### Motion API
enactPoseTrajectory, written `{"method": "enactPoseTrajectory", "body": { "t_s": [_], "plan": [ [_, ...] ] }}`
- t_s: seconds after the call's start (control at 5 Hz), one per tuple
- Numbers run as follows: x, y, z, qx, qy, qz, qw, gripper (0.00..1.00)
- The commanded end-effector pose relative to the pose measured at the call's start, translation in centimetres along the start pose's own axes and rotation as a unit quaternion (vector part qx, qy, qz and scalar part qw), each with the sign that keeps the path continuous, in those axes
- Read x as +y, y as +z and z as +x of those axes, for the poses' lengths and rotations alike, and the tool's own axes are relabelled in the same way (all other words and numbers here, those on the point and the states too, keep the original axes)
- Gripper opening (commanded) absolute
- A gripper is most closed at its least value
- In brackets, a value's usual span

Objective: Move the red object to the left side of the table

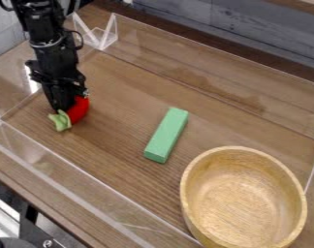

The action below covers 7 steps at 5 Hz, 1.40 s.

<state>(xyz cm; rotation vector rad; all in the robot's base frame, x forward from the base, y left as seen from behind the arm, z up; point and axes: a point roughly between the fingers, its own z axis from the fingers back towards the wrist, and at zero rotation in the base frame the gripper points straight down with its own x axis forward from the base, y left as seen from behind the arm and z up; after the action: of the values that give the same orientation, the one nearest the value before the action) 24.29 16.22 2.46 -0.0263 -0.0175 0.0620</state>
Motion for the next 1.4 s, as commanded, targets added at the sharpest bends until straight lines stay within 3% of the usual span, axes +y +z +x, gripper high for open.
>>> {"method": "enactPoseTrajectory", "body": {
  "t_s": [0.0,1.2],
  "plan": [
    [-0.16,-0.97,0.17,0.010,0.006,-0.003,0.9999,0.00],
    [-0.61,-1.96,0.55,0.033,0.020,-0.006,0.9992,0.00]
  ]
}}
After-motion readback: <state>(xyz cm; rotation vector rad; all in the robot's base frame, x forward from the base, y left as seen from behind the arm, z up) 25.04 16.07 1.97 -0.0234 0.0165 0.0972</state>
